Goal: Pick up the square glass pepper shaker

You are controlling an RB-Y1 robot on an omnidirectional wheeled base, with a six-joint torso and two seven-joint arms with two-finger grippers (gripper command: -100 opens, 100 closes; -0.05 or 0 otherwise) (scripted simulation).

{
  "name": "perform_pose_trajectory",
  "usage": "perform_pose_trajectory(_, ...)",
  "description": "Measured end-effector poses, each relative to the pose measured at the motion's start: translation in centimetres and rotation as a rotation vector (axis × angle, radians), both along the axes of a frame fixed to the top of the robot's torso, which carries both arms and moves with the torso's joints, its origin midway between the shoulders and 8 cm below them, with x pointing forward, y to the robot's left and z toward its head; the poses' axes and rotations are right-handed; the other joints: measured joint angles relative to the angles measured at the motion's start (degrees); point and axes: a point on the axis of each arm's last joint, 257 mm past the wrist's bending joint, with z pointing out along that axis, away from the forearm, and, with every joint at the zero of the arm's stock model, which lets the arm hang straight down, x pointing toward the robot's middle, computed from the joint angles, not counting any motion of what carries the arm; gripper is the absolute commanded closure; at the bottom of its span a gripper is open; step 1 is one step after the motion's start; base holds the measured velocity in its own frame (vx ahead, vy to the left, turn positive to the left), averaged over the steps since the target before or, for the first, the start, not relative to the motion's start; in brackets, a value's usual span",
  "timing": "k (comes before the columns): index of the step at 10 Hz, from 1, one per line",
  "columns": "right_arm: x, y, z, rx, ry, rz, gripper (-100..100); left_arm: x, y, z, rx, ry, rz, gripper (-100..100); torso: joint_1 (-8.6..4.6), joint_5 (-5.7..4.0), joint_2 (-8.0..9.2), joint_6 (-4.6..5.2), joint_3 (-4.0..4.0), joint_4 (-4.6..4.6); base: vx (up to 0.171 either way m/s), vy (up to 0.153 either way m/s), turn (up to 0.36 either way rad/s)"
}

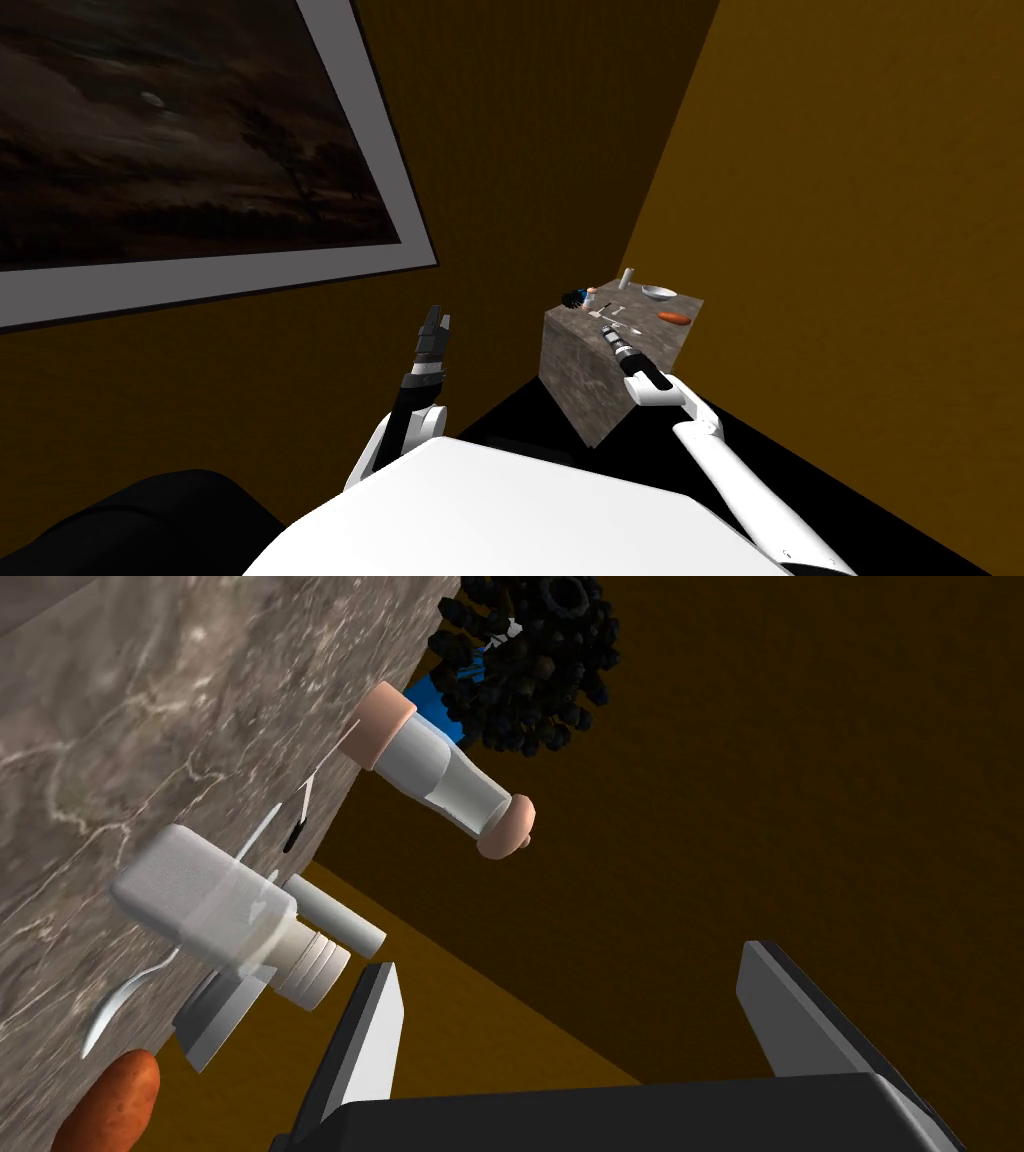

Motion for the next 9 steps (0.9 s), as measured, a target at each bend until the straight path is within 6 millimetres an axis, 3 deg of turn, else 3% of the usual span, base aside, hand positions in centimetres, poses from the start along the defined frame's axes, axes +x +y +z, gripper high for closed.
perform_pose_trajectory(5,0.6,-3.4,-3.4,-0.107,0.120,-0.049,-100,0.0,0.0,0.0,0.000,0.000,0.000,0,-0.05,-0.02,-0.11,0.06,-0.06,-0.03,-0.027,0.007,0.081)
perform_pose_trajectory(9,1.7,-6.5,-4.3,-0.209,0.202,-0.084,-100,0.0,0.0,0.0,0.000,0.000,0.000,0,-0.02,0.00,-0.10,0.01,-0.05,-0.02,-0.027,0.009,0.087)
